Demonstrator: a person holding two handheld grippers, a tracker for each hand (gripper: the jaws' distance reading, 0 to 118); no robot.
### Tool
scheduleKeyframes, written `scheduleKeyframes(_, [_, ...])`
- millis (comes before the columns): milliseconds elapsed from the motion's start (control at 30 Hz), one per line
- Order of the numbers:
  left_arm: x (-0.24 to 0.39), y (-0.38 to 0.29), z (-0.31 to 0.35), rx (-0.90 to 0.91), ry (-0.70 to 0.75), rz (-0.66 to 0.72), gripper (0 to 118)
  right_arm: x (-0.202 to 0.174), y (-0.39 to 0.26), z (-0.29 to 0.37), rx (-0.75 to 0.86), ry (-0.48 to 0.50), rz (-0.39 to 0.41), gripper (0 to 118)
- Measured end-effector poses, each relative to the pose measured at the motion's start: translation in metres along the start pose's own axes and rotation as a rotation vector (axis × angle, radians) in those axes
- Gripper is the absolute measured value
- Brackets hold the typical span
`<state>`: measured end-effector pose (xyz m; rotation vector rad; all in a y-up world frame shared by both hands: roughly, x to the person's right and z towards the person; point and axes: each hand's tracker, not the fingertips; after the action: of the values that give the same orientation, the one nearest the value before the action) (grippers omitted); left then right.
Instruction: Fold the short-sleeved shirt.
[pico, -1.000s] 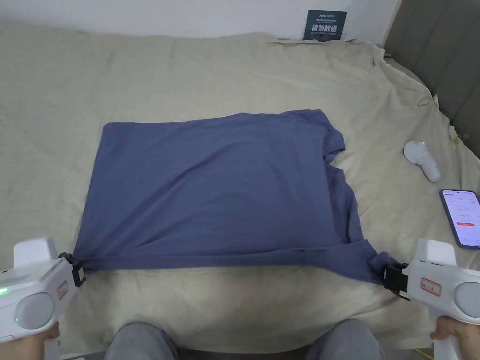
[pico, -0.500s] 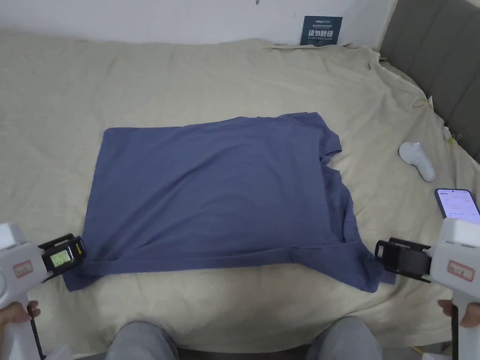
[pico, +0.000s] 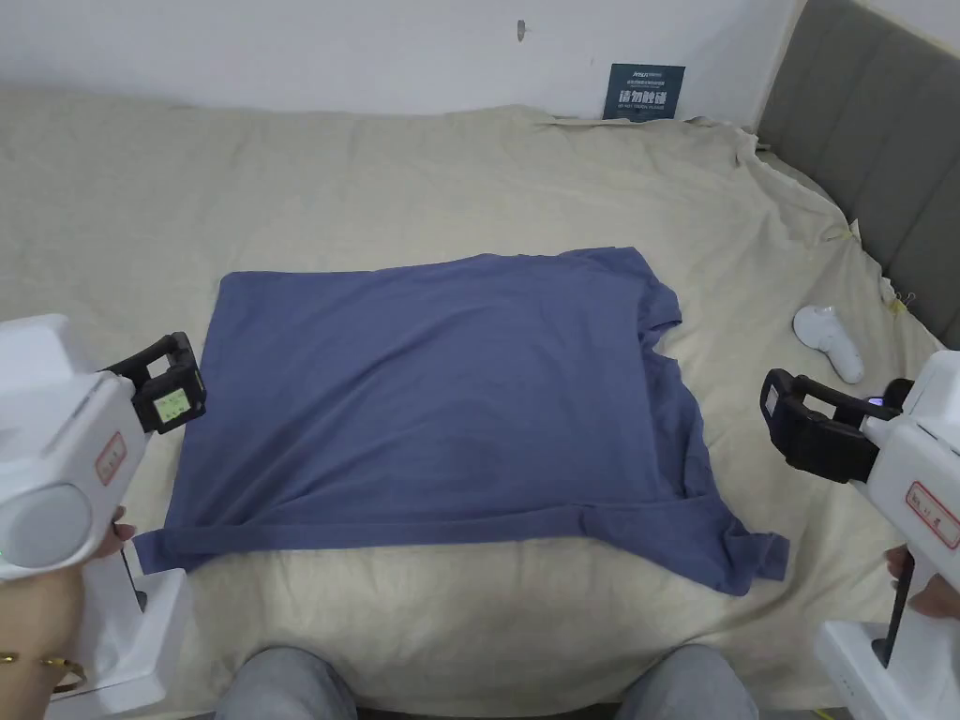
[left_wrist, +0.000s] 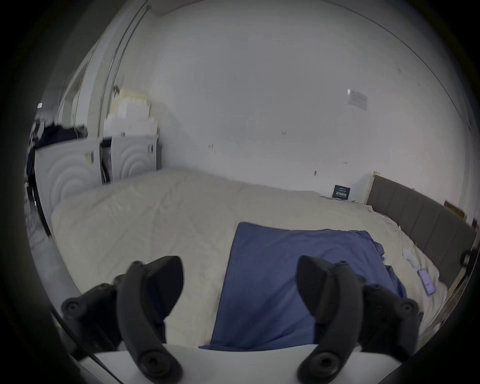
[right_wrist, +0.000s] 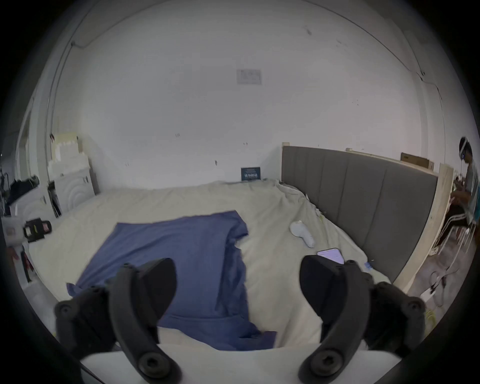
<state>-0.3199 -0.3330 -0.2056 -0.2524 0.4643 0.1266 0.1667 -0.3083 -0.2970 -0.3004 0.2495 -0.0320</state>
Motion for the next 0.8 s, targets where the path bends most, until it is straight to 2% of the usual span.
scheduleKeyframes(67, [0.003, -0.004, 0.007, 0.008, -0.037, -0.009, 69, -0.006, -0.006, 0.002, 0.007, -0.009, 0.013, 50])
scheduleKeyframes(100, [0.004, -0.006, 0.009, 0.004, -0.056, 0.0, 54, -0.01, -0.009, 0.002, 0.014, -0.014, 0.026, 36])
scheduleKeyframes(133, [0.005, -0.007, 0.011, 0.004, -0.063, 0.009, 27, -0.013, -0.012, 0.003, 0.012, -0.016, 0.03, 20])
scheduleKeyframes(167, [0.006, -0.01, 0.013, 0.004, -0.058, 0.01, 10, -0.014, -0.015, 0.002, 0.007, -0.018, 0.028, 9])
scheduleKeyframes(200, [0.008, -0.013, 0.015, 0.008, -0.053, 0.011, 1, -0.015, -0.017, 0.001, 0.001, -0.01, 0.014, 2])
scheduleKeyframes(300, [0.007, -0.019, 0.021, 0.003, -0.063, 0.014, 0, -0.019, -0.024, 0.002, -0.009, -0.001, -0.007, 0])
scheduleKeyframes(433, [0.01, -0.027, 0.026, 0.0, -0.062, -0.01, 0, -0.023, -0.029, 0.004, -0.02, -0.01, 0.009, 0])
scheduleKeyframes(667, [0.012, -0.032, 0.024, -0.008, -0.075, -0.012, 0, -0.017, -0.035, -0.004, -0.06, 0.008, 0.018, 0])
scheduleKeyframes(800, [0.016, -0.032, 0.024, -0.004, -0.082, -0.027, 0, -0.012, -0.033, -0.011, -0.093, 0.007, -0.003, 0])
